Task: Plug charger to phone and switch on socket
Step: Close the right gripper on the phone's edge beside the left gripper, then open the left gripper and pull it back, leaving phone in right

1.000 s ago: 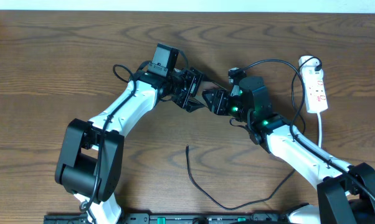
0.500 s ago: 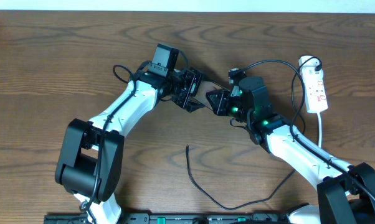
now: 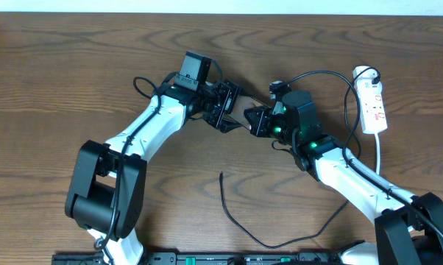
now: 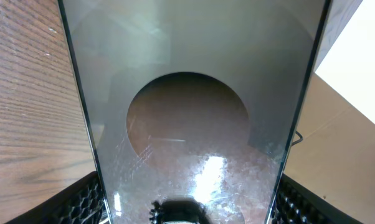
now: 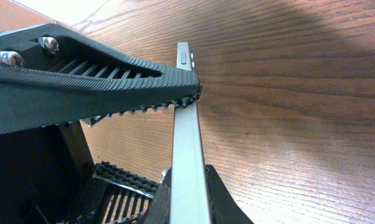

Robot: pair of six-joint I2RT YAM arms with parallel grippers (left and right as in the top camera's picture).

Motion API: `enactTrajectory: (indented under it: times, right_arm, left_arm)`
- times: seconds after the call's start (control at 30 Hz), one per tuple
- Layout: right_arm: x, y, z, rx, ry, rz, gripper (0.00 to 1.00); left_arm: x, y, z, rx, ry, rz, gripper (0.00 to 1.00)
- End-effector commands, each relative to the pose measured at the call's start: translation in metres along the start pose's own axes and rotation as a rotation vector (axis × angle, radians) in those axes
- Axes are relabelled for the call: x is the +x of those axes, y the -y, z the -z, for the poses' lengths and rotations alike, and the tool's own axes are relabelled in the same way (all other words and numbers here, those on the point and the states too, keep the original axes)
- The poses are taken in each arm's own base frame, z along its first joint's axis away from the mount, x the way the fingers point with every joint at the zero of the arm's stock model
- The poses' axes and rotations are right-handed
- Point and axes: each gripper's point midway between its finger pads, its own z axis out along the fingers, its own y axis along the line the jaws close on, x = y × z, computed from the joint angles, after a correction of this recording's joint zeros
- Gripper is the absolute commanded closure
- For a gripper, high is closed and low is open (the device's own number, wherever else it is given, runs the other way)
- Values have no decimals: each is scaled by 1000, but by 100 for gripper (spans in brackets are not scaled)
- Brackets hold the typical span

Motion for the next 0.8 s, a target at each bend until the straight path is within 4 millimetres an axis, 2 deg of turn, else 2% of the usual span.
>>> enactTrajectory:
  times: [0.0,0.1,0.3,0.5,0.67,0.77]
  right_arm:
    - [-3,1,-2,26,11,10,99]
    - [-6,5,-1,37,18,3,99]
    - [-16,16,3,55,45,-68,99]
    - [-31,34,9,81,82,-121,99]
    - [-44,42,14,76,130,-315,99]
    - [-58,33,16,13,176,-428,99]
  left_arm:
    - [8,3,1,11,-34,-12,19]
    - [2,5,6,19,-24,-8,15]
    - [-16,11,24,61,-18,-29,14]
    - [-39,19,58,139,-53,-36,8]
    - [-44,23,82,207,-122,-91,4]
    - [-49,24,91,229,-120,-126,4]
